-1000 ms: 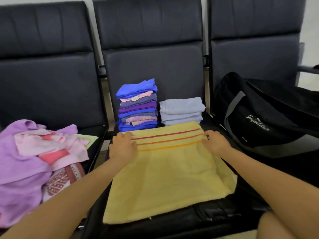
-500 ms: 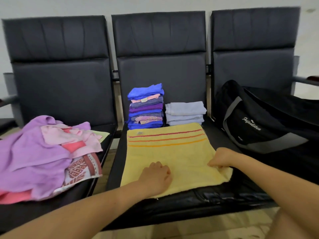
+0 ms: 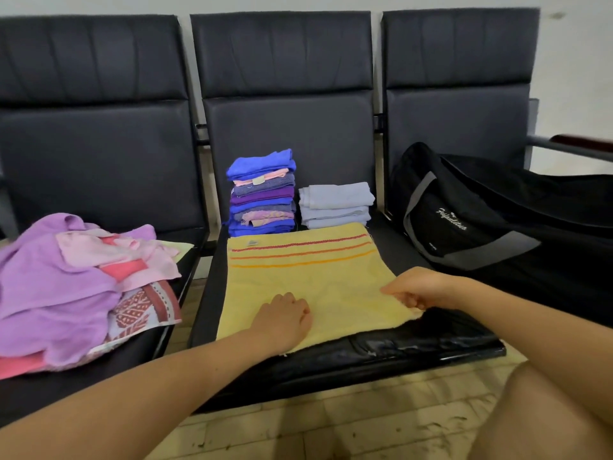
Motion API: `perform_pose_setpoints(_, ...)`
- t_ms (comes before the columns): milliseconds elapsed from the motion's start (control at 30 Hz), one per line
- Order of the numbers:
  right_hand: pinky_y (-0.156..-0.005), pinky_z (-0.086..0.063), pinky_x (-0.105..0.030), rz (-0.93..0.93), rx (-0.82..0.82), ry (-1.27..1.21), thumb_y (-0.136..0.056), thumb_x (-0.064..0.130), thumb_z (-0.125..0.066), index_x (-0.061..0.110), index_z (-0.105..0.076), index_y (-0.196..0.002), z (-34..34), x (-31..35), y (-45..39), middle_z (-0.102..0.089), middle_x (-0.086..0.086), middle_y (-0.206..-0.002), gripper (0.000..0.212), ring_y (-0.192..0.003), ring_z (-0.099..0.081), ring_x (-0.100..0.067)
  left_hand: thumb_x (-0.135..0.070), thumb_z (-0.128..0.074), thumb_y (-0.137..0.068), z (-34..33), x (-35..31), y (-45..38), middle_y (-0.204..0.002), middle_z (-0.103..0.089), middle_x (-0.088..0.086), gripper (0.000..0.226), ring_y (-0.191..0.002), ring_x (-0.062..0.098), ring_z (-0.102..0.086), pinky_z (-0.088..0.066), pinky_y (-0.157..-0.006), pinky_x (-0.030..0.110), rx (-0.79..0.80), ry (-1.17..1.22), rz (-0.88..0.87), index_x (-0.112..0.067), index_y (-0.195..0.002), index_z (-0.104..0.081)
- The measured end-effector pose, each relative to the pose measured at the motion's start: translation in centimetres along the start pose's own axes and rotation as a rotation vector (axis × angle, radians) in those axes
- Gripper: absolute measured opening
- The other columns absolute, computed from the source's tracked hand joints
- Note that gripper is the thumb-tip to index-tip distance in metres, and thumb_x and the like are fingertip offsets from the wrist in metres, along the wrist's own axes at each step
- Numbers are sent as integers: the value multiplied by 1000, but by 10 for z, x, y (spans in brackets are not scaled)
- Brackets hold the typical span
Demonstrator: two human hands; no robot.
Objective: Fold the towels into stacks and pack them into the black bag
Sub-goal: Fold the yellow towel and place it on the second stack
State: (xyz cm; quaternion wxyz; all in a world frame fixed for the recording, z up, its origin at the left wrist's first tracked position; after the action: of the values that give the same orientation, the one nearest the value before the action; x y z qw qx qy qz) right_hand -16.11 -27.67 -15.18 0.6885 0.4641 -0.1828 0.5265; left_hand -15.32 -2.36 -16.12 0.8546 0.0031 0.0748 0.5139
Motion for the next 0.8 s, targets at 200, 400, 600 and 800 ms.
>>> perform_pose_setpoints(200, -50, -26, -23, 74, 43, 260, -83, 21, -70, 12, -47, -69, -10, 4, 16, -37, -3, -67, 29, -60, -35, -15, -37, -28, -102, 1, -1, -1, -125, -49, 3, 39, -113, 21, -46, -41, -97, 36, -8, 14, -21, -22, -130, -49)
perform_pose_setpoints(400, -49, -32, -22, 158, -186, 322, -89, 12, -58, 13, -48, -82, -11, 16, 15, -47, 0, -78, 12, -65, -42, -12, -38, -27, -102, 0, -1, 0, -123, -49, 2, 39, -112, 20, -46, -41, -96, 36, -17, 29, -31, -23, -130, -49)
perform_pose_setpoints(600, -64, -50, -24, 69, -139, -216, -78, 5, -74, 7, -67, -91, 7, 2, 20, -66, -7, -90, 15, -75, -61, -16, -38, -28, -102, 0, 0, 0, -123, -50, 1, 38, -112, 19, -46, -41, -95, 34, -38, 41, -38, -23, -130, -50)
perform_pose_setpoints(800, -61, -44, -20, 61, -426, -244, -83, 1, -67, 11, -63, -105, 38, -4, 36, -55, -3, -88, 24, -80, -53, -16, -39, -38, -99, 7, -2, 3, -117, -50, -4, 32, -110, 14, -45, -43, -92, 31, -131, 111, -78, -25, -123, -54)
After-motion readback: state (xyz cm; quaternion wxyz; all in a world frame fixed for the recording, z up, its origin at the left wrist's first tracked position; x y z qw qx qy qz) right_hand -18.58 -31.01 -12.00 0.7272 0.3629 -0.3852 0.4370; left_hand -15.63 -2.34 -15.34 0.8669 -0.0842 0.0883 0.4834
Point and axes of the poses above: each hand's wrist, its own y-axis away from the middle knuckle, its own z-axis out of the back of the hand, x = y × z, the point moved 7 cm from there along -y, towards the middle knuckle
